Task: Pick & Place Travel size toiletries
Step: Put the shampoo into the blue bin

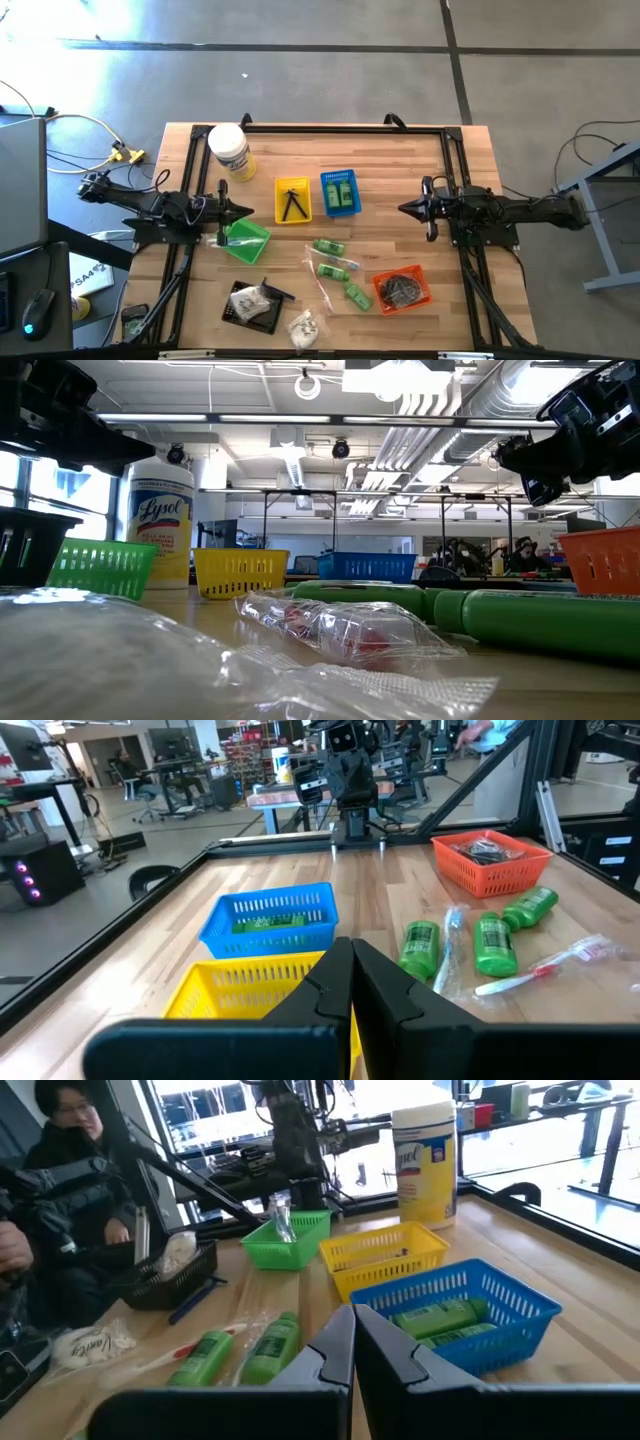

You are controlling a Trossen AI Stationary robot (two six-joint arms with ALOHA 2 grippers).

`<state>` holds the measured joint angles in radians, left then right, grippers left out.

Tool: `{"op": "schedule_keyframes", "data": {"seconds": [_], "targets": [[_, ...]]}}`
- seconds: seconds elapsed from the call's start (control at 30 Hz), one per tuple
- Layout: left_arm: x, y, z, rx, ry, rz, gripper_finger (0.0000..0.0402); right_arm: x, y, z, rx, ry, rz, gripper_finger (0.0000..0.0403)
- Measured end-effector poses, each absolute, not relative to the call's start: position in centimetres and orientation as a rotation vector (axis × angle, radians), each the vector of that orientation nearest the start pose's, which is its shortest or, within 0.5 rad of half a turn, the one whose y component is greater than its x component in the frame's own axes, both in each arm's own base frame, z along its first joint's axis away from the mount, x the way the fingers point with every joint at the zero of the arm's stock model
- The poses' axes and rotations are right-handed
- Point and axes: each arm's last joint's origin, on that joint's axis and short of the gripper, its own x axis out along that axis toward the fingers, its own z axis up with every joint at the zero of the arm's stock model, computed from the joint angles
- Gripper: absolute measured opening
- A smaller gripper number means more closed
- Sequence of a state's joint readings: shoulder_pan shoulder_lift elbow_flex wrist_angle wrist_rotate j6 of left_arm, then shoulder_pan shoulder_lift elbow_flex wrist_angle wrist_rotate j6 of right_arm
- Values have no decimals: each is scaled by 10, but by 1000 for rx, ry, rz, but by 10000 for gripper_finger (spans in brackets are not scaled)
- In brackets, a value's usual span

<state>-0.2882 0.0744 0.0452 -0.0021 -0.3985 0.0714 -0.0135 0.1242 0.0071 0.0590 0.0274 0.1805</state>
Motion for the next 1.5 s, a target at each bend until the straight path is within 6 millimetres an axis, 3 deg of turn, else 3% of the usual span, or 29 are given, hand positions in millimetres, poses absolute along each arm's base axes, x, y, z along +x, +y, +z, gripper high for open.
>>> {"op": "schedule_keyframes", "data": {"seconds": [0.27,0.4,0.5,0.73,1.07,1.2,1.33,1.5], "targets": [[97,-17,173,66,33,109,0,105,-6,176,207,-37,-163,2],[97,-17,173,58,32,108,0,108,-5,206,193,-67,-148,2],[97,-17,173,58,32,108,0,119,-3,220,187,10,-143,2],[97,-17,173,57,31,107,0,169,8,246,181,330,-119,2],[97,-17,173,56,31,107,0,264,36,245,204,775,-179,2],[97,-17,173,49,31,107,0,290,54,241,223,878,-165,6],[97,-17,173,27,31,107,0,309,83,232,204,928,-81,38],[97,-18,173,8,30,90,0,326,117,228,358,982,-9,123]]}}
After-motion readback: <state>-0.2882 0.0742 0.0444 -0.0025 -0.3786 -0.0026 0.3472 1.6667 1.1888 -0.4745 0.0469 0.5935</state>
